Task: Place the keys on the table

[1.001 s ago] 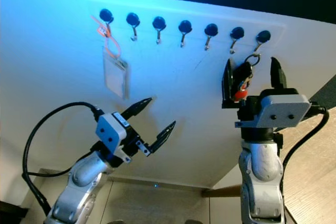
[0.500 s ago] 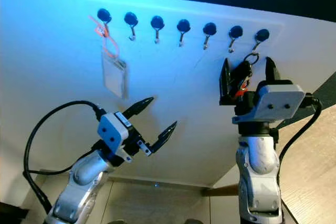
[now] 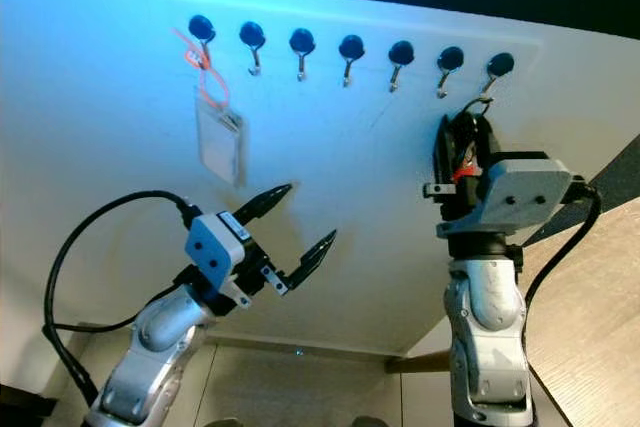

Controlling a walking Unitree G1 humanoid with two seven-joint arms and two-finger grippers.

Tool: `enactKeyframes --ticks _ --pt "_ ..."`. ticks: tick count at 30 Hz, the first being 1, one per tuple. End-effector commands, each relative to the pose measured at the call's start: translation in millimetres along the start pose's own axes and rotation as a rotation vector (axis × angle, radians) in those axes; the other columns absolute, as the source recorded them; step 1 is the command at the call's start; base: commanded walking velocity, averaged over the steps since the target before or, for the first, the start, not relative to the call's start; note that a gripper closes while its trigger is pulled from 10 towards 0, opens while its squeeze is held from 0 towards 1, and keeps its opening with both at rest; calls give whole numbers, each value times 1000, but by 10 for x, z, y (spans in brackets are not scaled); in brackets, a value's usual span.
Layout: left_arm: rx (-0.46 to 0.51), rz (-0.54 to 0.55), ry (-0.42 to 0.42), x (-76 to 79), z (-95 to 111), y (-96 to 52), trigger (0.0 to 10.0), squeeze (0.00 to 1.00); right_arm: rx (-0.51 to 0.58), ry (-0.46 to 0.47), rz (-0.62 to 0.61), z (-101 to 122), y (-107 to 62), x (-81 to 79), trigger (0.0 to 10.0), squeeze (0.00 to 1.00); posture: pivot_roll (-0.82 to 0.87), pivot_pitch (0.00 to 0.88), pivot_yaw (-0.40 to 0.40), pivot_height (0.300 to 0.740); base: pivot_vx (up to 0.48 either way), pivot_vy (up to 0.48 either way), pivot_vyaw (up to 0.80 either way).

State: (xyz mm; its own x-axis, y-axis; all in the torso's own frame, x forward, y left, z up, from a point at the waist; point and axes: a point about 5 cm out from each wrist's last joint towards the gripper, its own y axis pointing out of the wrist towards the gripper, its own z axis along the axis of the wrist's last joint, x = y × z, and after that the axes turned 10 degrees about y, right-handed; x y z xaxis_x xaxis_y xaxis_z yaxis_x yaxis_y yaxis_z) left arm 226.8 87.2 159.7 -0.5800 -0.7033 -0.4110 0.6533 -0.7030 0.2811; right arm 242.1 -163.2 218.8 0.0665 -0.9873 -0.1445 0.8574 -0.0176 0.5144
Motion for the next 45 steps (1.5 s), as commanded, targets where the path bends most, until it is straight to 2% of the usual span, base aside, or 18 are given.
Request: enactKeyframes --ticks 1,9,10,11,17,22,30,45 --pt "-9 -18 10 14 1 -4 10000 0 -63 9 -7 -96 -36 4 10000 0 67 91 -75 740 0 0 0" --pt "-11 -23 11 12 -1 4 10000 0 -83 16 -32 -127 -58 34 10000 0 67 91 -72 740 0 0 0" --pt "-10 -23 12 11 0 6 10000 0 -83 19 -32 -127 -57 35 980 0 67 92 -71 740 0 0 0" --pt "-10 -23 13 11 1 6 10000 0 -81 25 -32 -124 -58 34 0 0 67 92 -71 740 0 0 0" --pt "-9 -21 15 7 4 8 10000 0 -66 35 -27 -99 -49 23 0 0 66 91 -72 740 0 0 0" --pt "-3 -19 15 7 17 5 10000 0 10 32 -1 45 -8 -27 0 0 65 91 -72 740 0 0 0" --pt "0 -27 11 33 22 5 10000 0 39 39 4 120 -8 -48 0 0 60 83 -73 740 0 0 0" --pt "5 -44 6 55 40 -7 10000 0 96 107 21 317 57 -143 0 0 55 86 -72 740 0 0 0"
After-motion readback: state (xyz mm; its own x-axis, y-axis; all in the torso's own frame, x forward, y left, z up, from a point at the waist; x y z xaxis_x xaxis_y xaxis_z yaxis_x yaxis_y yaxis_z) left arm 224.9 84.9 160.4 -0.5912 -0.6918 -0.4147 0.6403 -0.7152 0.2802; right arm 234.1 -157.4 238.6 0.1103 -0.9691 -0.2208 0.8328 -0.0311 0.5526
